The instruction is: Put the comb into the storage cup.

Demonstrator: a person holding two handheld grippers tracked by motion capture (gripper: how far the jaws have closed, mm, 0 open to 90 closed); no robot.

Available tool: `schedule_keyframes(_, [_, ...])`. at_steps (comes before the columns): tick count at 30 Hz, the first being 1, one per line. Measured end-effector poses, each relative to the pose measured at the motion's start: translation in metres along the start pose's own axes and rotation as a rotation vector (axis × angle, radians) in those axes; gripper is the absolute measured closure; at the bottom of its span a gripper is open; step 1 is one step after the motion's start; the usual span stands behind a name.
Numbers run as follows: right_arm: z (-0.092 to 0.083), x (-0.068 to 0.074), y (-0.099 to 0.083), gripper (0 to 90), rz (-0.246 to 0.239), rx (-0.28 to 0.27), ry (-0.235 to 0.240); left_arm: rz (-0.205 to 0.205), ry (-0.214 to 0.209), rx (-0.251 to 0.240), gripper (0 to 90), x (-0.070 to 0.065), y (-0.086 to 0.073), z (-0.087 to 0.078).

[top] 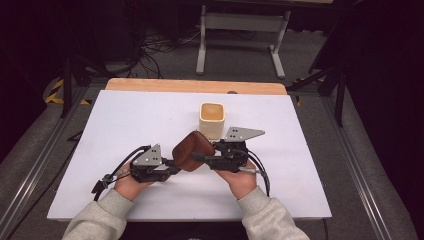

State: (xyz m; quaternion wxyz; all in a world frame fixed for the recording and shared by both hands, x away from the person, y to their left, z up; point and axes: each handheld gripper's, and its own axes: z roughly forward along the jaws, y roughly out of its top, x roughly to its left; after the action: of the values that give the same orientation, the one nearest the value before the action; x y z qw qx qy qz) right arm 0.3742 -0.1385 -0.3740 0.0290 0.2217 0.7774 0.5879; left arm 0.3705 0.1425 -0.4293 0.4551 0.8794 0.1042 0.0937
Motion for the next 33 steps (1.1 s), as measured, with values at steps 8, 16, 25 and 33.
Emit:
schedule_keyframes(8, [0.001, 0.008, 0.011, 59.0, -0.041, 0.023, 0.010, -0.011, -0.013, -0.030, 73.4, 0.000, 0.001, -0.002])
schedule_keyframes(16, [-0.004, 0.012, 0.026, 60.0, -0.064, 0.012, 0.019, -0.056, -0.018, -0.100, 53.3, 0.003, 0.003, -0.012])
schedule_keyframes(25, [-0.015, 0.012, 0.051, 59.9, -0.106, 0.019, -0.001, -0.143, -0.034, -0.176, 9.1, 0.013, 0.002, -0.024])
schedule_keyframes(33, [-0.028, 0.008, 0.072, 59.9, -0.133, 0.015, -0.041, -0.142, -0.009, -0.165, 3.3, 0.017, -0.002, -0.033])
